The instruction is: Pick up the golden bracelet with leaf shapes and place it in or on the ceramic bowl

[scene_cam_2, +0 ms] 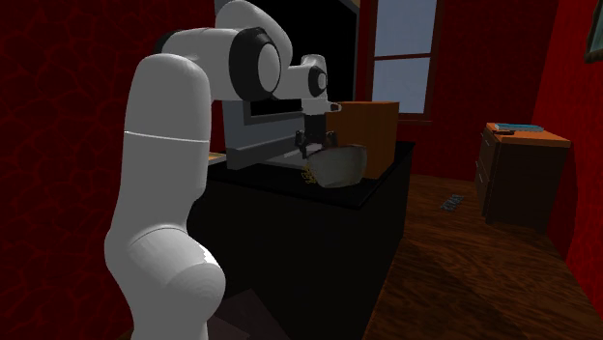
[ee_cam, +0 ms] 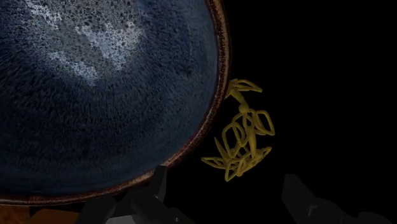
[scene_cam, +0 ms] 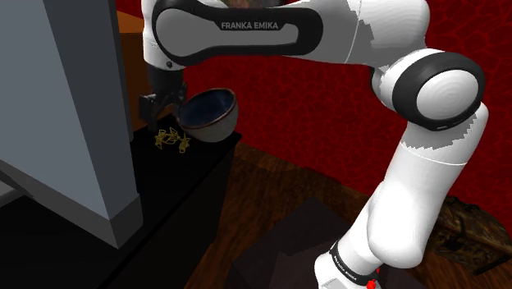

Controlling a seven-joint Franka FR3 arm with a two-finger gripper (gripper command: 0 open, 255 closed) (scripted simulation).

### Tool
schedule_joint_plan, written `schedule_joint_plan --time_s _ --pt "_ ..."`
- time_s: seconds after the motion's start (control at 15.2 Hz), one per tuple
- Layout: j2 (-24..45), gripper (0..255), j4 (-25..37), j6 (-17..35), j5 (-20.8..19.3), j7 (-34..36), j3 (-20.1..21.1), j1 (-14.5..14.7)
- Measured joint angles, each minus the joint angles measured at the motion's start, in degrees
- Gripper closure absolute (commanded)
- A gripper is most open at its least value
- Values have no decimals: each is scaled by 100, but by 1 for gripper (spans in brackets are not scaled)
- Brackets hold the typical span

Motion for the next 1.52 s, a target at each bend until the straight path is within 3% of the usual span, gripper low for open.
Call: schedule_joint_plan --time_s 0.13,0.46,0.53,0.86,1.12,1.52 --pt "3 0 -96 252 -1 3 -9 -7" --pt "55 0 -58 85 -12 7 -12 12" --pt "66 255 -76 -95 -13 -15 -26 -4" --pt "21 255 -128 -159 527 0 -5 10" --pt "-72 255 -304 -231 220 13 -6 -1" --pt "44 255 163 -672 7 -28 -60 3"
